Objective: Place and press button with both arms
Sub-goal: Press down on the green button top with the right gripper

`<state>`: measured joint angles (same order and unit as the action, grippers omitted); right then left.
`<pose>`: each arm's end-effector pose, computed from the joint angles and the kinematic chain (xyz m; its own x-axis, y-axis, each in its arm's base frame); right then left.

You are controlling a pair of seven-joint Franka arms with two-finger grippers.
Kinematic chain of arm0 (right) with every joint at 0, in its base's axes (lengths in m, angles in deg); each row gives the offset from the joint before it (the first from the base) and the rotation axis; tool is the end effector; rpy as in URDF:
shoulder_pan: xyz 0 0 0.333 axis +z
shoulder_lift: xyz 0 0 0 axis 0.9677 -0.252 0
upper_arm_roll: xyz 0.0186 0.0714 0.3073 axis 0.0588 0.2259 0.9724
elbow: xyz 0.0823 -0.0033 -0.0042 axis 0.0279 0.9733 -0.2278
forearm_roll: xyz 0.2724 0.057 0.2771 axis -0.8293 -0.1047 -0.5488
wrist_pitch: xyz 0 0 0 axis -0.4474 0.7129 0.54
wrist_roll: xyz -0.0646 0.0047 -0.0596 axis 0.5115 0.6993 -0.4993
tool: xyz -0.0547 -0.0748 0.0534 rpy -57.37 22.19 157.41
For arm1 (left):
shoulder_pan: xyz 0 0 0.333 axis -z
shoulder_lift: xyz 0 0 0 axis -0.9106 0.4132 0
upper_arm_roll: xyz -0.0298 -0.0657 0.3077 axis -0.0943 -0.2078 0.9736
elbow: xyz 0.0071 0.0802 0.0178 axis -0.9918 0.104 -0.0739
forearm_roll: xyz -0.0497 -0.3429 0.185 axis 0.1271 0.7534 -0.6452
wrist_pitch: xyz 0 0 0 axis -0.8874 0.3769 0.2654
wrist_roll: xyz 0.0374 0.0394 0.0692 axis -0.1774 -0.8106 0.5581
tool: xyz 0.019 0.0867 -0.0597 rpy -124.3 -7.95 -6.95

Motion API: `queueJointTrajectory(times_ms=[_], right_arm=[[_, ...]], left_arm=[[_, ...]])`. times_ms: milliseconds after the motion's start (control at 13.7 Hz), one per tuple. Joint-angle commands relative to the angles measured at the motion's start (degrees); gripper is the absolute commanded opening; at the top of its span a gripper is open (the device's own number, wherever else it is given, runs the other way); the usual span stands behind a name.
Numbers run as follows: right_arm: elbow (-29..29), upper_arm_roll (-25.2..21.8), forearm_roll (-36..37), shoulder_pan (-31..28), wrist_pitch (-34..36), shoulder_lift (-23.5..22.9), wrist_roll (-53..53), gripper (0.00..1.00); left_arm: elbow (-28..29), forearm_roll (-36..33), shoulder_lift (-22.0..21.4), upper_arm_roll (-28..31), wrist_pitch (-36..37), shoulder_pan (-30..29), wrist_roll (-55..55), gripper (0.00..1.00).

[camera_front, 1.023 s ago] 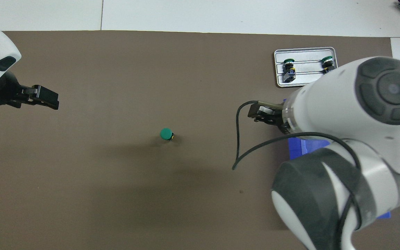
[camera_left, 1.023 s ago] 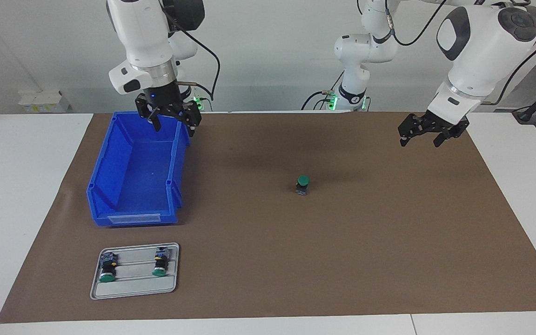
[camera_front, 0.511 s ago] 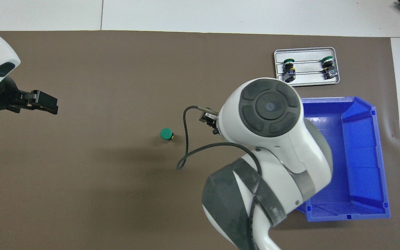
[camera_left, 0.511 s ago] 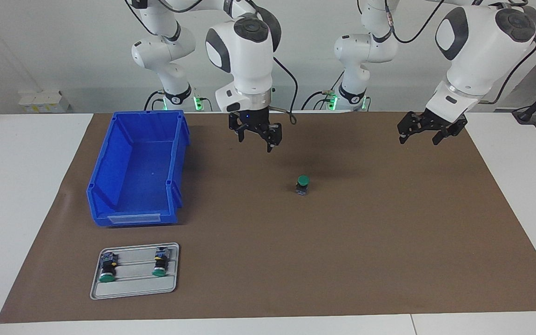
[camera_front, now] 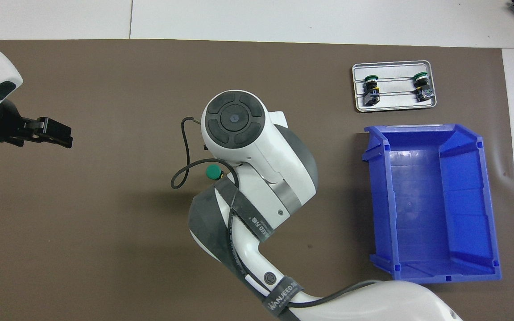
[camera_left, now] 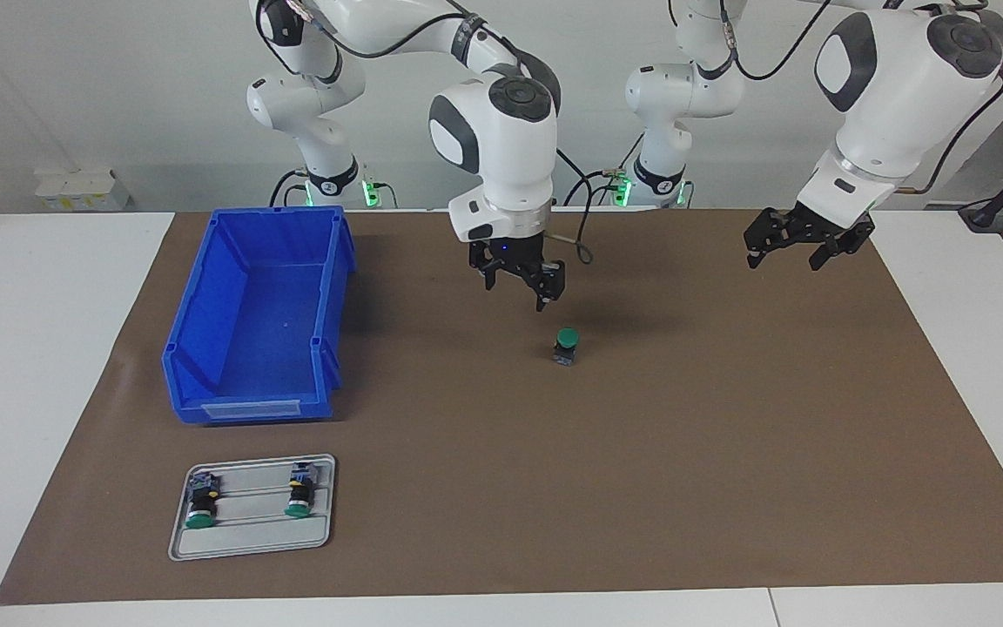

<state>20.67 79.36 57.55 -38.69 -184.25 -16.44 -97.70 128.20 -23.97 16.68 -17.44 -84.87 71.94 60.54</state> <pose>0.5641 0.4423 0.4570 0.8348 -0.5498 0.0287 -0.5475 -0.8345 -0.0617 0.5707 -0.0529 0.5842 0.9931 -0.1055 -0.0518 -0.1039 -0.9941 0.0328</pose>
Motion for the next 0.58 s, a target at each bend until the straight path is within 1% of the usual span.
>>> queueJointTrajectory(times_ms=[0,219,365,511], right_arm=[[-5.3,0.4,1.1,1.8,0.0,-6.1,-2.7,0.95],[-5.8,0.4,1.7,2.9,-2.1,-8.6,-3.3,0.93],[-5.4,0.5,3.2,3.6,-5.2,-10.5,-5.1,0.92],[-4.8,0.5,3.6,3.5,-7.5,-10.8,-5.1,0.91]], left_arm=[[2.2,0.6,-1.9,-0.4,-1.5,-0.6,-0.5,1.0],[2.2,0.6,-1.9,-0.4,-1.5,-0.6,-0.5,1.0],[2.2,0.5,-1.9,-0.4,-1.5,-0.6,-0.5,1.0],[2.2,0.6,-1.9,-0.4,-1.5,-0.7,-0.5,1.0]])
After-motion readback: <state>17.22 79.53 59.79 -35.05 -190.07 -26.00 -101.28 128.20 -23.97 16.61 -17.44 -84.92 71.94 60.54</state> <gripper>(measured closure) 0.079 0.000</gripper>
